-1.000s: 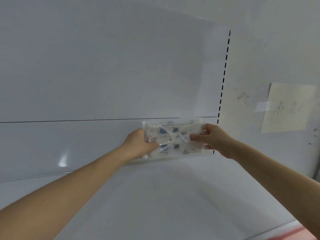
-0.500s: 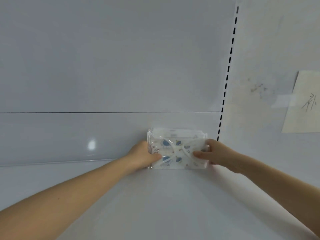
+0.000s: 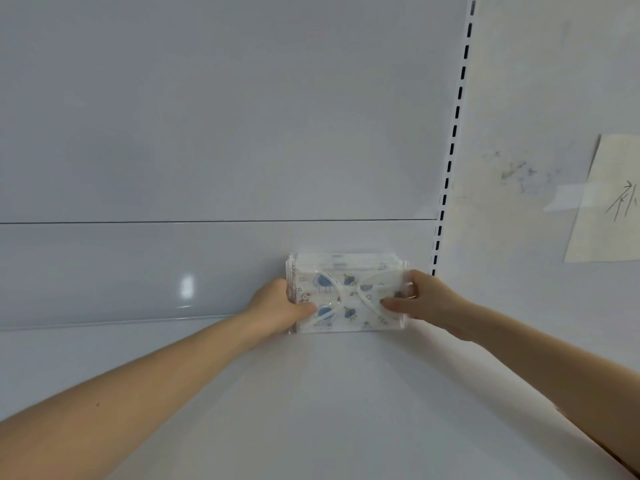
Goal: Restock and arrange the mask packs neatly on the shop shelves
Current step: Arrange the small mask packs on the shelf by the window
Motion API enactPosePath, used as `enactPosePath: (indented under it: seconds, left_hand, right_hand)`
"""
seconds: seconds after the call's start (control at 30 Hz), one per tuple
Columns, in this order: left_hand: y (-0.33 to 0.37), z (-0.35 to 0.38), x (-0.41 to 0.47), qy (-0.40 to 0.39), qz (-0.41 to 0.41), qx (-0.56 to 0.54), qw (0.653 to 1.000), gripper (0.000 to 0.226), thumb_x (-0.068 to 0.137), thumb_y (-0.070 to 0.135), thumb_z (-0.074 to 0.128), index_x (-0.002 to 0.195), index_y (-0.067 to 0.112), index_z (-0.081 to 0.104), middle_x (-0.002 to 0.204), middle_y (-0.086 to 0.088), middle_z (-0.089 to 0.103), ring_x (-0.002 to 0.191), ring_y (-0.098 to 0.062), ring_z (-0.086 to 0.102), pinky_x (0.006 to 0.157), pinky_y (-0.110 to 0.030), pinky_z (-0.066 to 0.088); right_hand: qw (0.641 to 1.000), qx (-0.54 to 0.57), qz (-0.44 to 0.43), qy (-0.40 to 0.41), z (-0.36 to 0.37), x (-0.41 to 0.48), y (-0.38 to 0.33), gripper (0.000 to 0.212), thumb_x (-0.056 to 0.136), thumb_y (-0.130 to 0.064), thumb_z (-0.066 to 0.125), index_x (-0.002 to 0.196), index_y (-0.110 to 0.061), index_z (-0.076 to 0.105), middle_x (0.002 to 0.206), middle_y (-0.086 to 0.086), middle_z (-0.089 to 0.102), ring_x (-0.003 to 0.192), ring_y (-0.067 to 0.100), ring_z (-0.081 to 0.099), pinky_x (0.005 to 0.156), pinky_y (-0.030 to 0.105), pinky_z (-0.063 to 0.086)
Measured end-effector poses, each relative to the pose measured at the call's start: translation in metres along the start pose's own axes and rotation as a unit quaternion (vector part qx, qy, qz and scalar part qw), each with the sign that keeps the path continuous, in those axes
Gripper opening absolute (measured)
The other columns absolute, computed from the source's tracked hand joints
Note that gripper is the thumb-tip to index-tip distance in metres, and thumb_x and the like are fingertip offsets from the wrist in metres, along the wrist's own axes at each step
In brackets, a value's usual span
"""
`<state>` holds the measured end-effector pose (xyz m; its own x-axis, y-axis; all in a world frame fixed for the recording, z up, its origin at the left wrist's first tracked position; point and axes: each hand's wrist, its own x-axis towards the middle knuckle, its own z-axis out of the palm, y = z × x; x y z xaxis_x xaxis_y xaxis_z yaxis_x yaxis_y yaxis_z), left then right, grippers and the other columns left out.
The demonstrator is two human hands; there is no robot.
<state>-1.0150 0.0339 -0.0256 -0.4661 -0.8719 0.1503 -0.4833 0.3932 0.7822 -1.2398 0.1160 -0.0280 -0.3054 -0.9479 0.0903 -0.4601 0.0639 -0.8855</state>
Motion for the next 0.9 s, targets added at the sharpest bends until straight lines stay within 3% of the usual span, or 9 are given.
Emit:
enactPosePath:
  seconds: [0.1,0.17,0.4,0.5,0.57,0.63,0.73,0.9]
  left_hand:
    - [-0.003,-0.002,0.001,-0.03,-0.024,-0.008,0.999,0.012,0.082,0.023,0.069,0.087,0.017,0.06,0.075,0.006,0.059,0.067,-0.007,0.054,0.06,-0.019,0.043]
    - [-0.002,-0.002,0.0,-0.035,-0.02,-0.004,0.999,0.013,0.083,0.021,0.069,0.076,0.021,0.057,0.071,0.008,0.057,0.065,-0.006,0.052,0.059,-0.017,0.041]
    - [-0.001,-0.002,-0.001,-0.043,-0.014,0.009,0.999,0.017,0.085,0.015,0.065,0.072,0.021,0.056,0.076,0.003,0.059,0.07,-0.012,0.054,0.06,-0.017,0.042]
    - [-0.001,-0.003,-0.002,-0.047,-0.007,0.008,0.999,0.017,0.085,0.017,0.065,0.072,0.022,0.057,0.076,0.003,0.059,0.067,-0.009,0.053,0.054,-0.011,0.041]
    - [-0.002,-0.005,-0.002,-0.044,-0.006,0.018,0.999,0.012,0.085,0.019,0.065,0.075,0.021,0.059,0.078,0.002,0.06,0.068,-0.01,0.054,0.057,-0.014,0.042]
    - [-0.002,-0.007,-0.004,-0.037,-0.015,0.029,0.999,0.008,0.084,0.022,0.067,0.084,0.016,0.061,0.084,-0.001,0.061,0.072,-0.013,0.054,0.064,-0.021,0.043]
    - [-0.003,-0.01,-0.008,-0.026,-0.039,0.068,0.997,0.026,0.083,0.03,0.067,0.073,0.015,0.049,0.072,0.002,0.049,0.062,-0.01,0.044,0.054,-0.021,0.034]
    - [0.002,-0.015,-0.021,-0.004,-0.03,0.14,0.99,0.042,0.084,0.035,0.065,0.066,0.016,0.032,0.065,0.004,0.033,0.055,-0.01,0.03,0.049,-0.023,0.022]
  right_hand:
    - [1.0,-0.012,0.021,-0.014,-0.001,-0.001,0.002,0.02,0.08,-0.014,0.072,0.09,-0.011,0.055,0.086,0.003,0.058,0.078,0.017,0.054,0.073,0.028,0.046]
    - [0.999,-0.027,0.031,-0.009,-0.001,-0.001,0.004,0.027,0.078,-0.015,0.074,0.084,-0.008,0.049,0.086,0.007,0.053,0.079,0.02,0.048,0.072,0.033,0.041]
    - [0.999,-0.022,0.026,-0.002,0.0,-0.004,0.002,0.035,0.079,-0.007,0.072,0.066,-0.013,0.04,0.068,-0.003,0.048,0.063,0.013,0.046,0.062,0.023,0.04]
    - [0.999,-0.023,0.027,0.0,0.0,-0.006,0.001,0.032,0.08,-0.006,0.071,0.065,-0.015,0.044,0.071,-0.003,0.056,0.065,0.011,0.052,0.063,0.023,0.045]
    - [0.999,-0.034,0.027,0.004,-0.001,-0.007,0.001,0.025,0.079,-0.01,0.073,0.073,-0.014,0.049,0.091,0.007,0.064,0.082,0.019,0.059,0.081,0.033,0.051]
    - [0.998,-0.057,0.035,0.008,-0.005,-0.008,0.001,0.028,0.079,-0.016,0.074,0.099,-0.009,0.055,0.106,0.009,0.063,0.098,0.023,0.059,0.094,0.036,0.047]
    - [0.996,-0.077,0.046,0.02,-0.008,-0.01,0.0,0.067,0.08,-0.022,0.073,0.134,-0.004,0.038,0.114,0.004,0.055,0.106,0.019,0.053,0.095,0.029,0.041]
    - [0.993,-0.1,0.045,0.039,-0.012,-0.015,-0.005,0.075,0.081,-0.027,0.071,0.14,-0.005,0.031,0.132,0.009,0.048,0.108,0.018,0.047,0.093,0.028,0.037]
